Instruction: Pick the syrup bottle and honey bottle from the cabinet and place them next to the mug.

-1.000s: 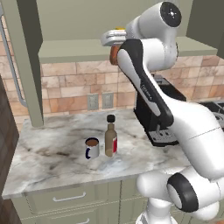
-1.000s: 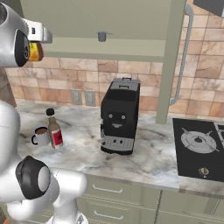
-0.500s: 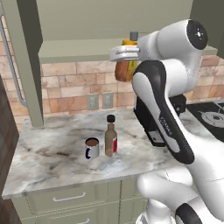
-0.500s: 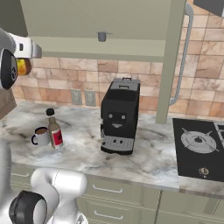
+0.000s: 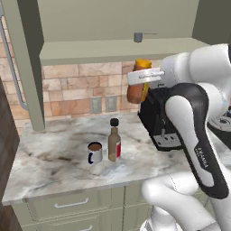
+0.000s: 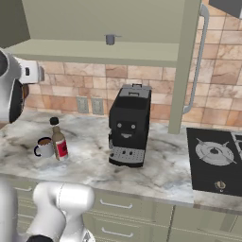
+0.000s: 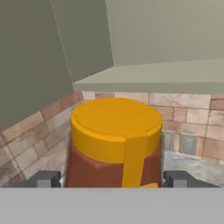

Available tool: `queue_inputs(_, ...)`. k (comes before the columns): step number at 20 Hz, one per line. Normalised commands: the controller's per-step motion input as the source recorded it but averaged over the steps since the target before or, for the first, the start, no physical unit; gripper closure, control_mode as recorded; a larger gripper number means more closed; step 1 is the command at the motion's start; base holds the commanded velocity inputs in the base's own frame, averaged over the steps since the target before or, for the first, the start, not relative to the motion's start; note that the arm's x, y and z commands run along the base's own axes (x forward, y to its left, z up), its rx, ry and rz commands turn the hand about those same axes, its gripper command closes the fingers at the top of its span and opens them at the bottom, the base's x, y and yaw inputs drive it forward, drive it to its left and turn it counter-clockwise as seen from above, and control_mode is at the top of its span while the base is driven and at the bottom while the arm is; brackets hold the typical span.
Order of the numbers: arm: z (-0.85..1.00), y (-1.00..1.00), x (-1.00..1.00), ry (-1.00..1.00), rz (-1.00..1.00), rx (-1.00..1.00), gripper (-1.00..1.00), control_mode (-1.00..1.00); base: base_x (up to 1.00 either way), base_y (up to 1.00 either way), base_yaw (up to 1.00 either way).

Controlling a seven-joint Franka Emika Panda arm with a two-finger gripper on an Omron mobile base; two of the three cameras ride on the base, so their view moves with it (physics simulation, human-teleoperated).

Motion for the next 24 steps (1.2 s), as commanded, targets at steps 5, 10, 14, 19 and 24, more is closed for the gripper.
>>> queue_inputs(5, -0.36, -0.43, 0.0, -0.05, 0.39, 0.02, 1.0, -1.0, 0.0, 0.0, 0.0)
queue_inputs(10, -0.24, -0.33, 0.0, -0.09, 0.4, 0.03, 1.0, -1.0, 0.0, 0.0, 0.0)
queue_inputs(14, -0.31, -0.17, -0.01, -0.04, 0.38, 0.0, 1.0, -1.0, 0.0, 0.0, 0.0)
queue_inputs(19, -0.37, -0.07, -0.22, 0.0, 0.28, -0.01, 1.0, -1.0, 0.0, 0.0, 0.0)
queue_inputs(24, -0.37, -0.08, -0.42, 0.0, 0.2, -0.02, 1.0, -1.0, 0.0, 0.0, 0.0)
